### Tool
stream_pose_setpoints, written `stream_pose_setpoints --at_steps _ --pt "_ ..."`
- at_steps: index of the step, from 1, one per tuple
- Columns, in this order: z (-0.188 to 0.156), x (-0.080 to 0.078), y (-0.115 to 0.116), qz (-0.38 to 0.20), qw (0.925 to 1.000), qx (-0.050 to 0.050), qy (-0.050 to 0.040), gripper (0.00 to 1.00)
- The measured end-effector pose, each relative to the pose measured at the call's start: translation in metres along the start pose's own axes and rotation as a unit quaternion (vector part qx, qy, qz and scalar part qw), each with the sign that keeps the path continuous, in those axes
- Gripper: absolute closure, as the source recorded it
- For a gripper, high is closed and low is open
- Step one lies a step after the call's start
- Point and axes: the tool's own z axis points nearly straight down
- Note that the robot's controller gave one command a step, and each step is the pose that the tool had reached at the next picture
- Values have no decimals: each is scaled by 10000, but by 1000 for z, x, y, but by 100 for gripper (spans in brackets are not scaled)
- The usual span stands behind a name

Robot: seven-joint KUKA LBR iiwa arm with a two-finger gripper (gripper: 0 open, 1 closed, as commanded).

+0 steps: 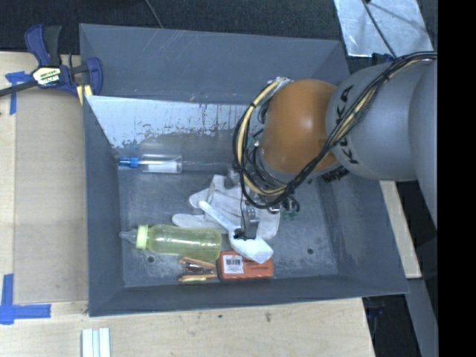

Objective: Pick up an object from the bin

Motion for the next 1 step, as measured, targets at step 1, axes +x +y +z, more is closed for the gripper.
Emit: stream_pose_setpoints --at_steps 1 --pt "37 -15 11 489 9988 1 -22 100"
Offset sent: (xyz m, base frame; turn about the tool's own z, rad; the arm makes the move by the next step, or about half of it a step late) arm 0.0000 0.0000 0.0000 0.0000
